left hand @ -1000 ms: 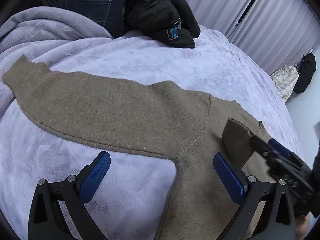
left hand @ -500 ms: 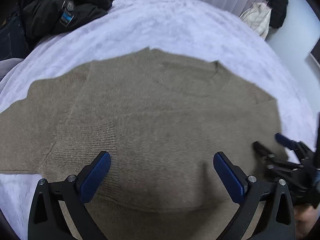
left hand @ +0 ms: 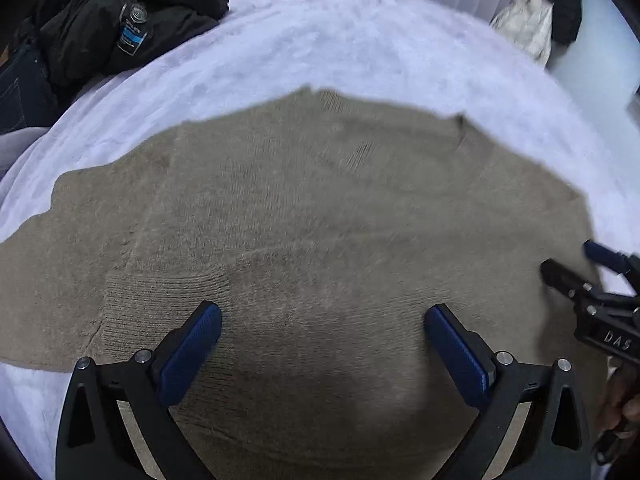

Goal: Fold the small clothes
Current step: 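Lay the sleeve along the collar and open the right gripper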

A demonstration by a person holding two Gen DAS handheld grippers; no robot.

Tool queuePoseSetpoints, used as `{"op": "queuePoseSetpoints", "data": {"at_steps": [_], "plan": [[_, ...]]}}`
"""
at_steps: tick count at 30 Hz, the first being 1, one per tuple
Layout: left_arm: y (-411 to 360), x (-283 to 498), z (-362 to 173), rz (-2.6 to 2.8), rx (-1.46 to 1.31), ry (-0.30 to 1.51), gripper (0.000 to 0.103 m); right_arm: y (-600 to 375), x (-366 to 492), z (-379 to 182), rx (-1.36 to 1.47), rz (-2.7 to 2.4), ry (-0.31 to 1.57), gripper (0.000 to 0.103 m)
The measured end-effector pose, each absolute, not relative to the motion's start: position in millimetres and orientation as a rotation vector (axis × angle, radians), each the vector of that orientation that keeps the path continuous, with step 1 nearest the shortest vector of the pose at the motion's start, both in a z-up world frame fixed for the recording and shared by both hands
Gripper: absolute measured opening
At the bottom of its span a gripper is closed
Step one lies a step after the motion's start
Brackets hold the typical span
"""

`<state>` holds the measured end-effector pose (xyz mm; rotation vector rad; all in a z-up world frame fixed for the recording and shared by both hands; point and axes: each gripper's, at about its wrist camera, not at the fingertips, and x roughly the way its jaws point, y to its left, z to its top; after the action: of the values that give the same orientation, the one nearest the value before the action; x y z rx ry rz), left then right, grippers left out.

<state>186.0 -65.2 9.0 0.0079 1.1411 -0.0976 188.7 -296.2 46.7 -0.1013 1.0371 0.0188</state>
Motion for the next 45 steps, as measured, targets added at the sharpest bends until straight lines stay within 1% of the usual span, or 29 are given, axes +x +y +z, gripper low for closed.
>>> {"op": "queuePoseSetpoints", "data": {"at_steps": [1,2,5,7,8,11,14,17,21,23,25,27,31,33,35,36,38,39,40,41,43,44,45], "plan": [[-66.9,183.3,6.7,-0.097,0.033,1.133,0.103,-292.8,199.9,29.0,-0.137,-0.017,1.116,0.092],[-66.8,178.0,11.2,-0.094,0.046,1.120,0.103,-294.7,204.4,18.7,-0.126,-0.033,1.153,0.094],[-56.1,150.9,30.8,-0.118,0.007,1.104,0.103,-299.8,189.5,41.1,-0.066,-0.093,1.138,0.095],[-50.2,127.8,35.5,-0.165,-0.031,1.099,0.103,-288.9,154.5,65.2,-0.045,-0.025,1.039,0.095],[-48.7,116.1,34.3,-0.175,-0.038,1.104,0.103,-279.9,134.6,70.2,-0.046,0.022,1.028,0.095],[-50.0,87.0,21.7,-0.177,-0.015,1.143,0.103,-253.4,87.7,60.8,-0.099,0.095,1.074,0.095],[-46.8,46.5,16.7,-0.160,0.068,1.114,0.103,-233.8,38.9,30.1,-0.184,0.079,1.151,0.095],[-35.8,3.3,18.9,-0.193,0.101,1.093,0.103,-227.2,-19.2,30.1,-0.242,0.052,1.062,0.095],[-17.7,-44.1,17.2,-0.216,0.117,1.062,0.103,-235.0,-80.9,32.4,-0.173,0.061,1.054,0.095],[-10.4,-62.3,16.4,-0.214,0.122,1.031,0.103,-233.8,-106.7,34.2,-0.184,0.051,1.026,0.095],[-6.0,-74.0,16.2,-0.213,0.130,1.004,0.103,-229.7,-120.5,27.4,-0.243,0.045,1.038,0.096],[-5.7,-82.6,16.8,-0.208,0.139,0.997,0.103,-229.8,-131.8,28.1,-0.235,0.057,1.023,0.096],[-5.9,-93.8,36.0,-0.262,0.108,0.992,0.103,-229.6,-131.4,40.1,-0.275,0.093,1.099,0.097],[-11.9,-100.5,40.1,-0.325,0.095,0.973,0.103,-226.1,-132.3,57.4,-0.262,0.087,1.054,0.097],[-28.6,-99.0,27.1,-0.366,0.145,1.008,0.103,-219.7,-129.4,66.7,-0.233,0.115,0.996,0.097],[-34.3,-100.5,18.2,-0.345,0.194,1.016,0.103,-213.0,-123.9,64.1,-0.228,0.136,1.000,0.097],[-31.3,-108.3,16.8,-0.342,0.217,0.981,0.103,-199.0,-114.8,42.7,-0.273,0.166,1.073,0.097],[-25.0,-111.3,19.2,-0.350,0.204,0.991,0.103,-195.7,-116.1,30.9,-0.318,0.160,1.101,0.096],[-18.0,-113.9,21.6,-0.358,0.189,1.003,0.103,-196.9,-123.9,29.8,-0.338,0.165,1.066,0.097],[-9.6,-115.5,26.0,-0.365,0.170,1.015,0.103,-200.5,-131.1,32.8,-0.338,0.176,1.045,0.097],[-0.7,-110.1,38.6,-0.367,0.160,1.019,0.103,-210.3,-138.2,40.0,-0.340,0.199,1.084,0.097],[0.2,-101.0,48.8,-0.355,0.166,0.995,0.103,-216.9,-136.1,48.7,-0.336,0.188,1.081,0.097],[-0.9,-88.6,58.7,-0.341,0.168,0.961,0.103,-224.1,-130.7,61.2,-0.348,0.140,1.040,0.097]]}}
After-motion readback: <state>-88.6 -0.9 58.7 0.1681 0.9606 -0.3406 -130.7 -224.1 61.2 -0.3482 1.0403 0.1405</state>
